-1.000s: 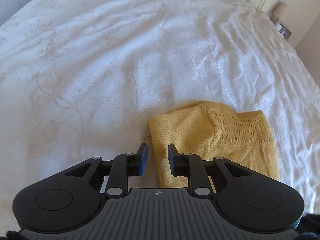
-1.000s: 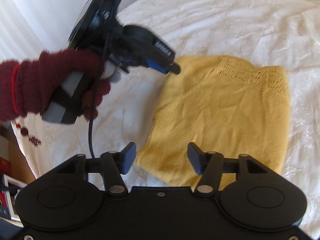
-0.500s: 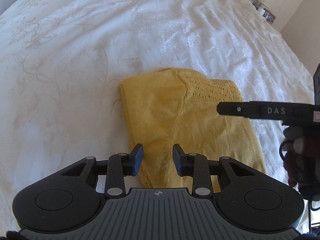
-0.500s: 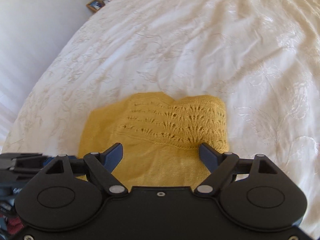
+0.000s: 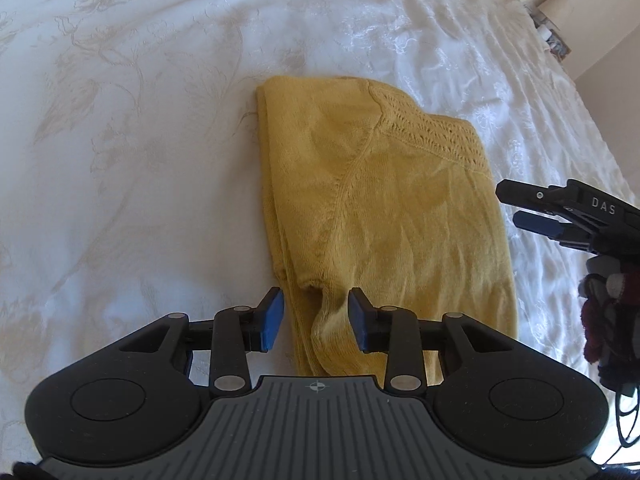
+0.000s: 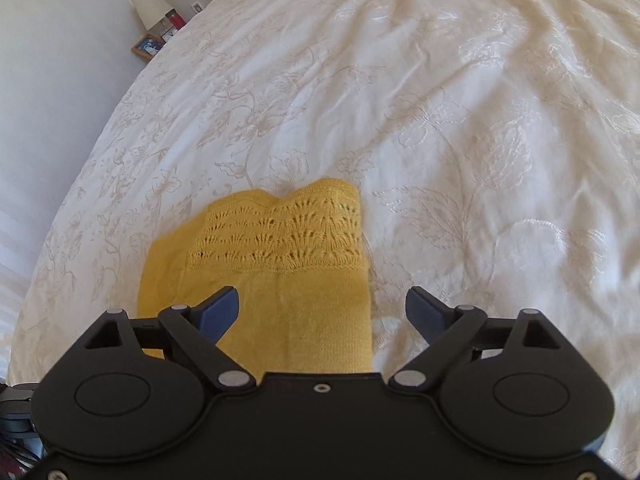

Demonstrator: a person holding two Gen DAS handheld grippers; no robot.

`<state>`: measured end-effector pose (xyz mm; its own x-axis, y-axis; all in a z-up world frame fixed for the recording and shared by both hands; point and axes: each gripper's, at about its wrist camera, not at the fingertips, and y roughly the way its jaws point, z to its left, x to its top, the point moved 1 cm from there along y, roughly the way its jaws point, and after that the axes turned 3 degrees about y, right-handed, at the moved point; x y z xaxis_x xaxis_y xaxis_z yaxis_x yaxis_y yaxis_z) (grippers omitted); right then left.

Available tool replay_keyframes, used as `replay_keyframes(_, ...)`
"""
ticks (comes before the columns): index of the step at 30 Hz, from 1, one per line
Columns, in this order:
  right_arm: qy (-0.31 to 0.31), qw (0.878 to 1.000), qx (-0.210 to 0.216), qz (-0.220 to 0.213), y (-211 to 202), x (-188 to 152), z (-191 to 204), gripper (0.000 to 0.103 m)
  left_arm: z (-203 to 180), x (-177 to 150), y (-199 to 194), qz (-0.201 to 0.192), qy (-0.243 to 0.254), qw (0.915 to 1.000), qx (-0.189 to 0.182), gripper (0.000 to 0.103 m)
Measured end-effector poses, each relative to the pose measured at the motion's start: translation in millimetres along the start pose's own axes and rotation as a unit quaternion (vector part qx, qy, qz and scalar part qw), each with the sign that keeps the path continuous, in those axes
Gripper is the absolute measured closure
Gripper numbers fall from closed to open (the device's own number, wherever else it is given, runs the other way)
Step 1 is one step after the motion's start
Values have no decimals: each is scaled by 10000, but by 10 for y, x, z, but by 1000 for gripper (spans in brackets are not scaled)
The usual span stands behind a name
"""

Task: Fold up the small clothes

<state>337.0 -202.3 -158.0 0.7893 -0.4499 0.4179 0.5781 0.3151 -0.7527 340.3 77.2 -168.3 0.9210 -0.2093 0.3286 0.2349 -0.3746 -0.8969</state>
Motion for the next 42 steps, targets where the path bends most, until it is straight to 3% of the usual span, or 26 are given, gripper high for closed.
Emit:
replay_keyframes(10,390,9967,515,486,207,-20,-214,4,-73,-31,263,150,-244,9987,-431,41)
replay_keyframes(19,155,9928,815,860,489,119,-122,0,-105,94,433,210,-225,9973,-666,32)
replay_keyframes(31,381,9881,1237,834,611,258,-188,0,-188,161,557,66,-227,9961,-845,10)
replay_keyframes(35,360,9875,1303,815,585,246,-204,0,-180,158,534,38,-199,9955,-929,12)
replay_keyframes(39,492,9832,1535,858,532,176,-251,0,-94,129,489,10,-347,9930,-1127,25)
replay_keyframes(42,647,9778,1741,974,511,112,-235,0,-29,90,484,82,-437,9895,-1377,26)
